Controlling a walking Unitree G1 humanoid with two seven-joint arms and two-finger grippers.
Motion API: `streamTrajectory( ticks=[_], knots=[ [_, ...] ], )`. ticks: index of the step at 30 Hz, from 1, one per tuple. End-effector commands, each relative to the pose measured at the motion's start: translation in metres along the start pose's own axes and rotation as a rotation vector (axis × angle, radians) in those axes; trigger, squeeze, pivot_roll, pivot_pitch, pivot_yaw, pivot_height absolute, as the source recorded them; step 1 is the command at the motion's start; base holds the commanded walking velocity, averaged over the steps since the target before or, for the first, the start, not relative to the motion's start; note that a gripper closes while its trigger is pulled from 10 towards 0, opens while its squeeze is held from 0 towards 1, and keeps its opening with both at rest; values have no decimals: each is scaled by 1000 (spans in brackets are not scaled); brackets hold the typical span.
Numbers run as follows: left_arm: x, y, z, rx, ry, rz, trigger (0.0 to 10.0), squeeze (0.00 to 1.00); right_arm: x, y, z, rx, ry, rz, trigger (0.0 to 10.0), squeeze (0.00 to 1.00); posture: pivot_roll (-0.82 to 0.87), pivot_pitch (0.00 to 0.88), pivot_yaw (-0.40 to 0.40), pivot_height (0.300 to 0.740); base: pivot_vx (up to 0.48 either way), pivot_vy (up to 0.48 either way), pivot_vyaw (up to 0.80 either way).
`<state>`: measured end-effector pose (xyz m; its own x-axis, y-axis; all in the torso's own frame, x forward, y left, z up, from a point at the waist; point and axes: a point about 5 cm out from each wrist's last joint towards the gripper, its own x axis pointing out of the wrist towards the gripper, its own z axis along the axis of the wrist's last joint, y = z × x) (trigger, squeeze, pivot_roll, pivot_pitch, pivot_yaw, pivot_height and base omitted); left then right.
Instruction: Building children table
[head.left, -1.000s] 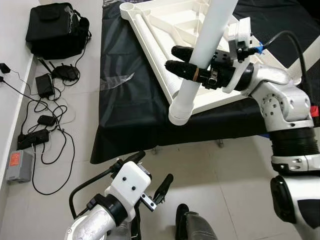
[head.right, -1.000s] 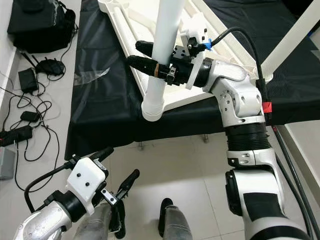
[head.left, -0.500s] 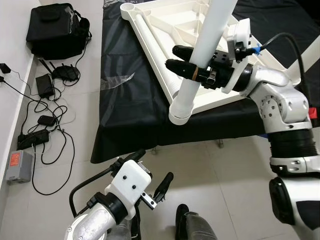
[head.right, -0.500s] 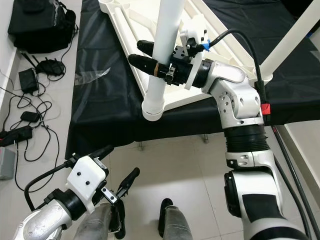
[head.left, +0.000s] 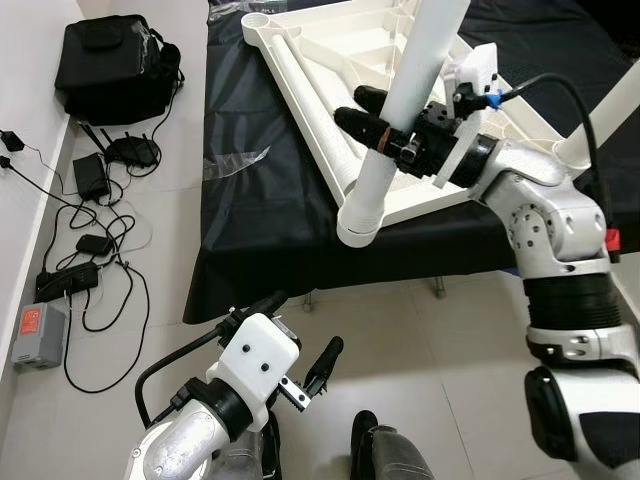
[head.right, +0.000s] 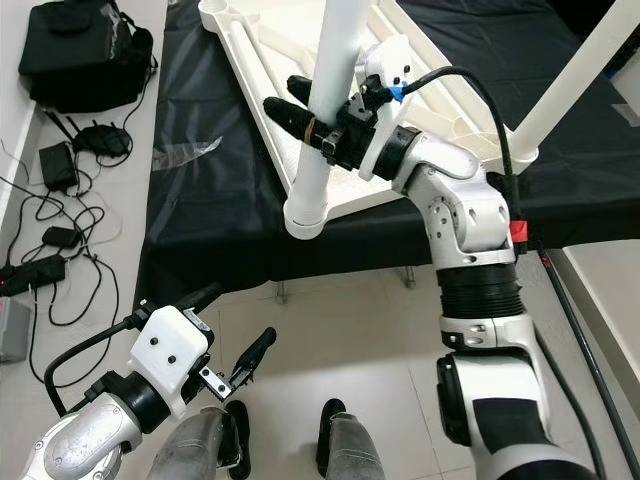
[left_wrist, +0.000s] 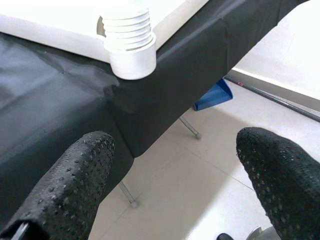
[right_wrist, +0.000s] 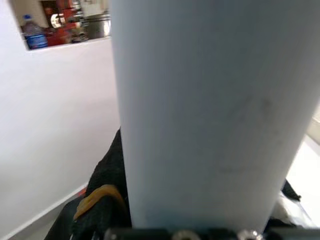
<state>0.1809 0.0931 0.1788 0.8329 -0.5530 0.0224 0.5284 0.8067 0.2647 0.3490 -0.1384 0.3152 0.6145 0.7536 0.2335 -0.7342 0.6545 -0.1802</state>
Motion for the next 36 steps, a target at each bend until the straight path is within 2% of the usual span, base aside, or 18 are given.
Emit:
streamTrajectory(
  ticks=[1,3,6,10,19,22,24,29,31,32,36],
  knots=[
    [-1,-1,-3,0,9,-3,10000,0,-10,-9,-16,2,79,-111,10000,0,170,302,-53,740,0,0,0],
    [0,0,-3,4,8,-2,10000,0,-11,-10,-20,-9,73,-194,10000,0,169,304,-52,740,0,0,0],
    [0,1,-3,7,7,-1,10000,0,-12,-9,-20,11,57,-226,10000,0,169,305,-52,740,0,0,0],
    [0,3,-3,11,10,3,10000,0,-10,0,-21,-4,50,-237,10000,0,168,308,-50,740,0,0,0],
    [0,4,-3,13,9,7,10000,0,-7,1,-20,-38,55,-299,10000,0,165,310,-51,740,0,0,0],
    [1,4,-2,14,6,13,10000,0,-6,-6,-26,-55,96,-444,10000,0,167,311,-51,740,0,0,0],
    [1,4,-2,14,6,13,10000,0,-6,-6,-26,-55,96,-444,10000,0,167,311,-51,740,0,0,0],
    [1,6,-2,17,5,21,10000,0,-9,-17,-27,-49,96,-586,10000,0,168,306,-49,740,0,0,0],
    [1,6,-2,17,5,21,10000,0,-9,-17,-27,-49,96,-586,10000,0,168,306,-49,740,0,0,0],
    [1,7,-2,21,4,24,10000,0,-12,-21,-27,-64,100,-640,10000,0,168,306,-49,740,0,0,0],
    [1,7,-2,22,4,25,10000,0,-14,-25,-26,-72,98,-686,10000,0,167,305,-50,740,0,0,0]
  ],
)
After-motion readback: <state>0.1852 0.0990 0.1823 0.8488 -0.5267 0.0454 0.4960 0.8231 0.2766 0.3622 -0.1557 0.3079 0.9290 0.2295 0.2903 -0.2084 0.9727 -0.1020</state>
